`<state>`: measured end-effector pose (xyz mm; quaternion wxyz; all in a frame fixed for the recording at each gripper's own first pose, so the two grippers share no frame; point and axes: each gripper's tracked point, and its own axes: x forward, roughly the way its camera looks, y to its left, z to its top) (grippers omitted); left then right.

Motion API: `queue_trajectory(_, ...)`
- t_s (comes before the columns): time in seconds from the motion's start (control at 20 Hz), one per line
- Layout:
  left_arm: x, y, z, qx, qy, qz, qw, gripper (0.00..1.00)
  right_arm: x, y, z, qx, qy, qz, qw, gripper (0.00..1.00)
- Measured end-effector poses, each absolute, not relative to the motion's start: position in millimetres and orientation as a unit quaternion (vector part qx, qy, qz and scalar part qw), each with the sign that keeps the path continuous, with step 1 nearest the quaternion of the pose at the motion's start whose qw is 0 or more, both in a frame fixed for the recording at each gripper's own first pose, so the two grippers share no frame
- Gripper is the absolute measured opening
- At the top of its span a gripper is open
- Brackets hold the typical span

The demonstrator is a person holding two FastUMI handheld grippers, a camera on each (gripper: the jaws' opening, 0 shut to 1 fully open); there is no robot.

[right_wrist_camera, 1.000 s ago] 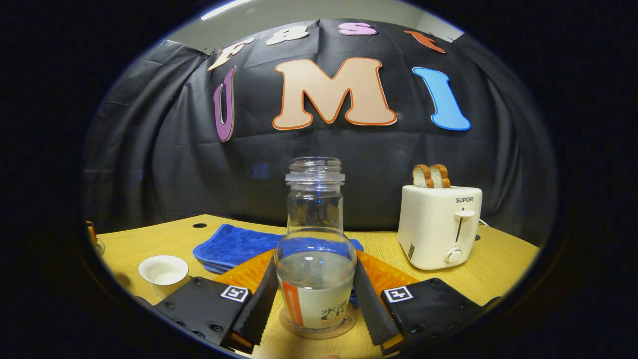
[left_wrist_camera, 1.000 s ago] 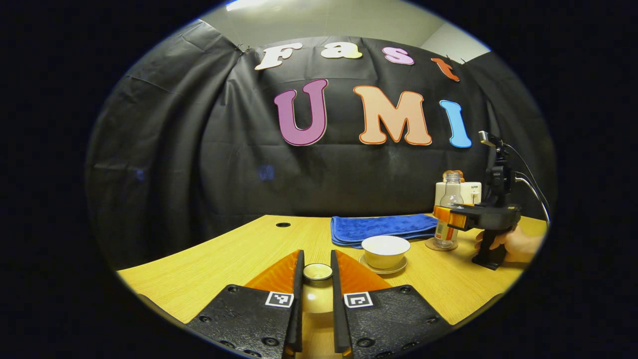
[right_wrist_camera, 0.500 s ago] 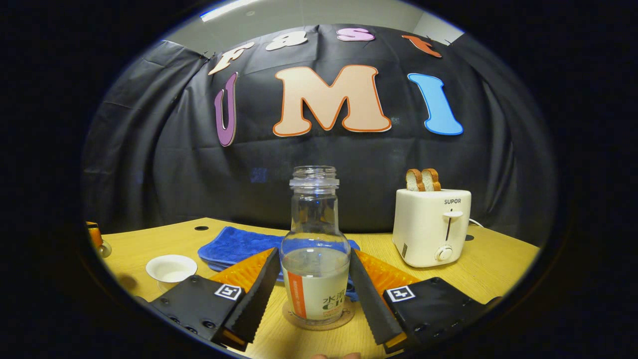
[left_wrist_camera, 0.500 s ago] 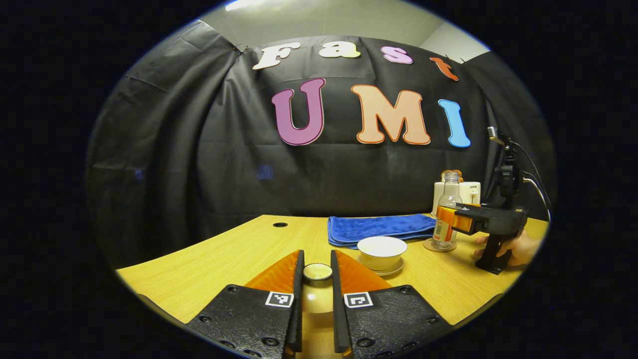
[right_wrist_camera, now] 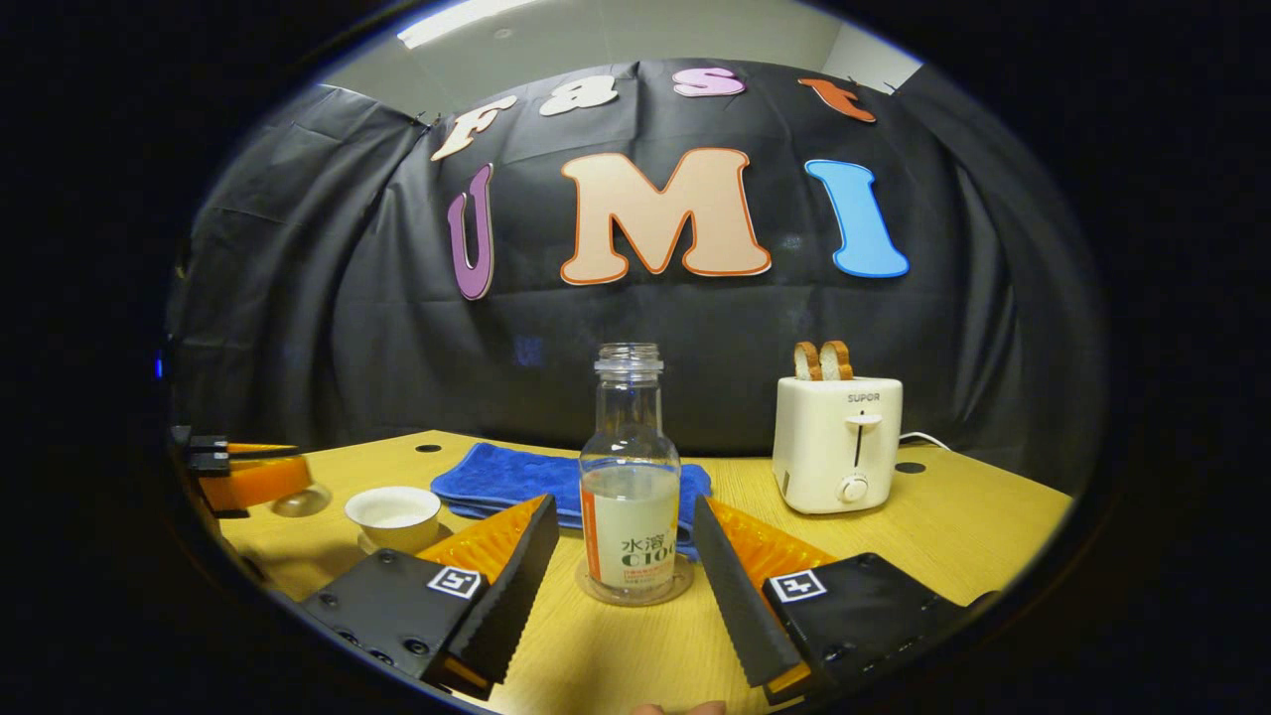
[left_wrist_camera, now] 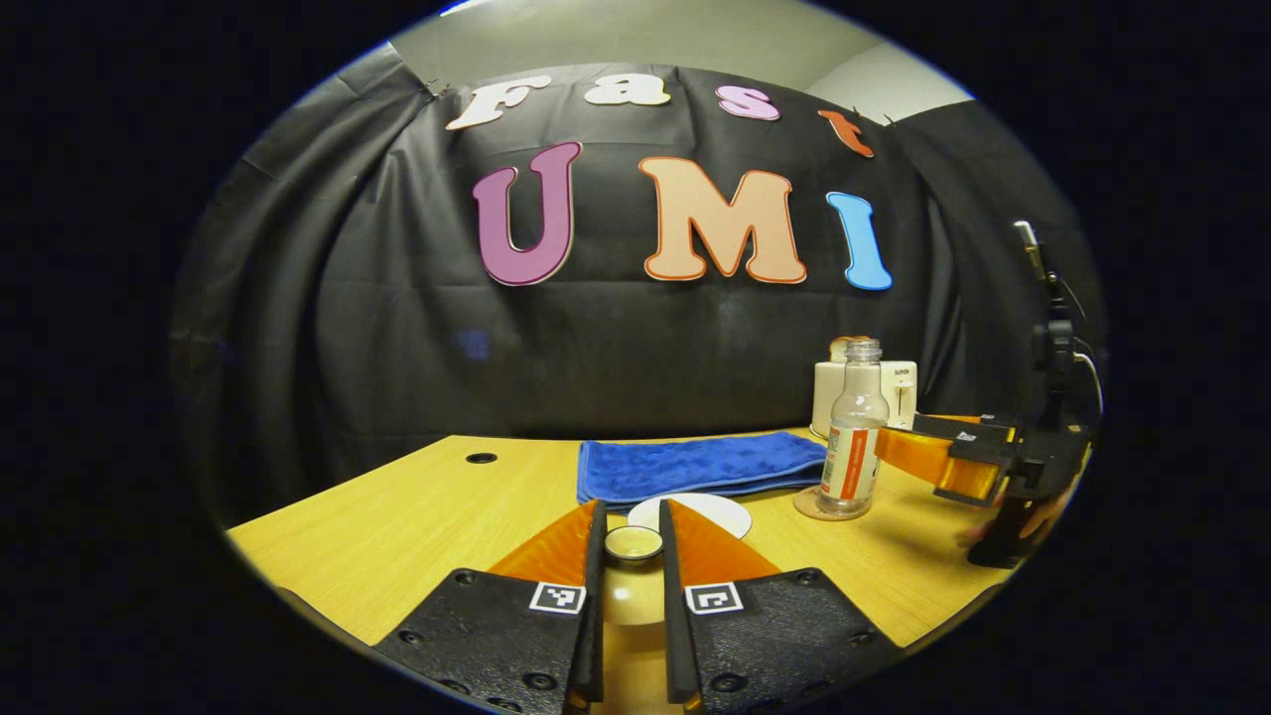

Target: Open the teacup lid with one hand, grasp the water bottle and pour water into the teacup with the other hand; after pouring, place the water bottle on the coaster and then close the teacup lid.

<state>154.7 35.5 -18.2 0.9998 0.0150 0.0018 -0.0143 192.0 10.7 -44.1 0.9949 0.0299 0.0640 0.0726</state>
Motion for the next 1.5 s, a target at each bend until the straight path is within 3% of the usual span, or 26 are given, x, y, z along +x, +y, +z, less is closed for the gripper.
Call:
queue_trajectory(0.7,213.0,6.6,-22.6,0.050,0.017,-0.030,0.998,0.22,108.1,-41.6,-32.7,0.033,0.060,0.081,0.994,0.88)
queue_trajectory(1.5,226.2,-1.2,-36.6,0.094,0.061,-0.022,0.993,0.22,103.0,-43.5,-33.5,0.034,0.060,0.085,0.994,0.88)
